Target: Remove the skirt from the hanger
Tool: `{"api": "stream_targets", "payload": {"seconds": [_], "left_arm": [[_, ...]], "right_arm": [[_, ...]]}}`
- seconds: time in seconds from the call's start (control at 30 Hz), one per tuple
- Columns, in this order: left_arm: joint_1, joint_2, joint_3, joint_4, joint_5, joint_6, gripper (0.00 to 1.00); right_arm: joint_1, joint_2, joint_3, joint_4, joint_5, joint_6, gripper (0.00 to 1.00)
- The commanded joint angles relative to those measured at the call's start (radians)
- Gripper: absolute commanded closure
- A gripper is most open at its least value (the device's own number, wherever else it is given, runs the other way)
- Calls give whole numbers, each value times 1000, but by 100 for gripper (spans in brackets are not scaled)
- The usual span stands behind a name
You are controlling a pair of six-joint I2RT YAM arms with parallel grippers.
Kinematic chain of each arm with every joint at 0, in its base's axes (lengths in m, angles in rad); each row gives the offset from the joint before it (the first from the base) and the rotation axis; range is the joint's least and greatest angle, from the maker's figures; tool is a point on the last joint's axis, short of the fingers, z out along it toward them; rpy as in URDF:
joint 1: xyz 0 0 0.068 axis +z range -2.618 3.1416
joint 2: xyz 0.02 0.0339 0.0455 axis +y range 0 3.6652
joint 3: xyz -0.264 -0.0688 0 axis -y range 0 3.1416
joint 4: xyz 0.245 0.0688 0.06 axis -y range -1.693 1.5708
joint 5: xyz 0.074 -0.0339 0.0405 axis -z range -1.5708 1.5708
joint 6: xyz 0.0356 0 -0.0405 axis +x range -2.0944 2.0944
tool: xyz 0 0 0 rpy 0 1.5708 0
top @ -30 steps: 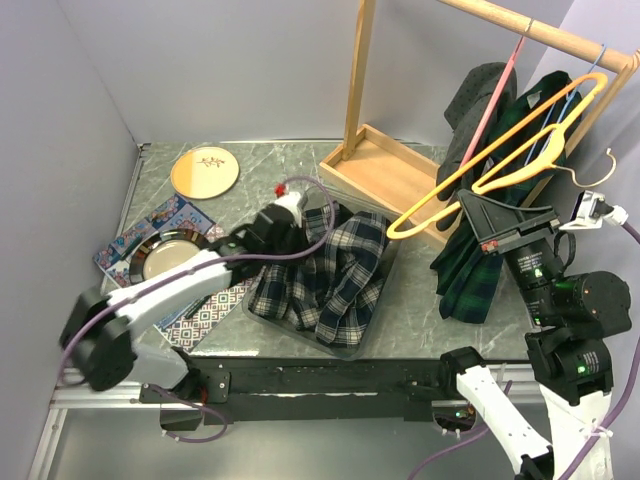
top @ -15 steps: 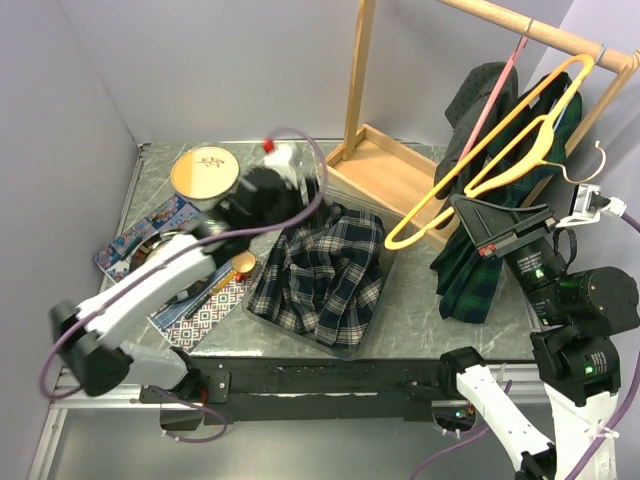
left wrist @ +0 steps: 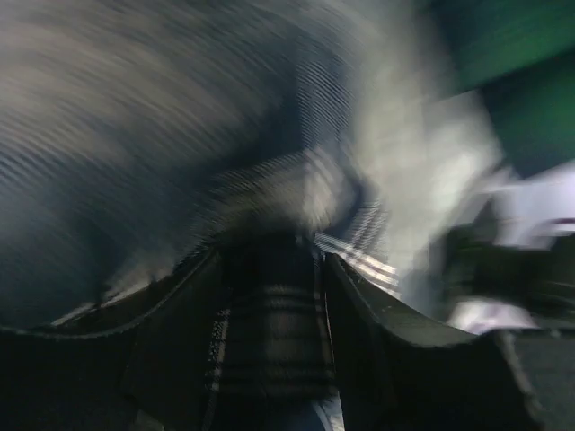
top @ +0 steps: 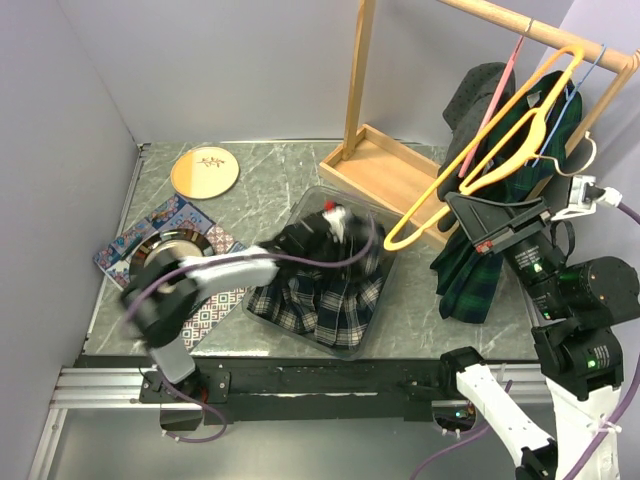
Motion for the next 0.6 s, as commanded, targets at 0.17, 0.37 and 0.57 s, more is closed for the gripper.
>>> {"api": "stream_targets", "payload": {"seconds": [0.17,0.37,0.57], "left_arm": [[-8,0,74,-27,-118,-4,35],[-7,-249,164,-176,-231,43,19],[-8,-499,130,-214,-340,91,1]], "right_arm": [[-1,72,82,8,-25,-24,100],[5,155,92,74,-14,-25,100],[20,273,148,88,-7,-32,100]]}}
